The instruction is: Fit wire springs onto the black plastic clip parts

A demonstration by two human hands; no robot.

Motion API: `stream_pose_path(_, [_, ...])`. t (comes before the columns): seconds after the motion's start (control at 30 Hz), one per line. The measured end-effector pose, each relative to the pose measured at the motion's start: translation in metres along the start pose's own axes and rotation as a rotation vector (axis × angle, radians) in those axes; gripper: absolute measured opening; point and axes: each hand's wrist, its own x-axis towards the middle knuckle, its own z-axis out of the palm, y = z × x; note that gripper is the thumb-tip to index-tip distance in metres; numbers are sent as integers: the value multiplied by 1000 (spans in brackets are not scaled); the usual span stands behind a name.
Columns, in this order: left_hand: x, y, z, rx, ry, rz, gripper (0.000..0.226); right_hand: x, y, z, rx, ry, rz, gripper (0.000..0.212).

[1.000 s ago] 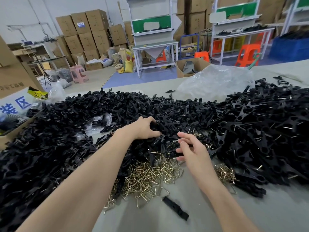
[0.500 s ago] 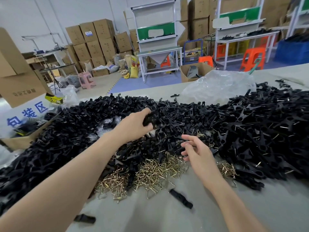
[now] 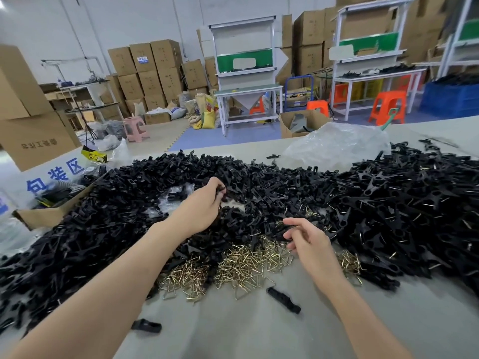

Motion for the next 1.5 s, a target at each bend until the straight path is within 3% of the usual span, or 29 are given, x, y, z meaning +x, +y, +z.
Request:
stream_pose_path(0.23, [-30,17,18,-236,252,12,25,1,3,0,62,-24,-13,35])
stream_pose_path(0.37, [-47,22,46,172,308,22,49,6,7,0,122,-28,-31,36])
stream_pose_path(0.57, [-29,-7,40,402,418,48,21,15,13,-5,253,3,-24,43])
stream_pose_path(0.67, [-25,-6,33,427,461,49,21,13,14,-1,197,-24,-46,42])
stream_pose_path(0.77, [-26,3,29,343,423,52,24,8,10,0,163,-47,-73,39])
stream_pose_path(0.9, [-46,42,48,96,277,90,26,-3,-4,0,308,-164,-99,23])
stream_pose_path(1.0, [-68,67,81,74,210,207,19,-12,-10,7,351,-300,-102,39])
stream_pose_path(1.17, [-73,71,101,-58,212,152,24,-12,-11,10,391,-266,-120,32])
stream_pose_path(1.3, [-82,70,101,-185,106,174,57,1,-8,10,530,-153,-11,29])
stream_pose_path(1.4, [-79,62,101,-232,168,106,58,9,-2,9,641,-159,104,30])
stream_pose_path(1.5, [-74,55,99,-390,305,16,43,12,1,12,705,-217,158,29])
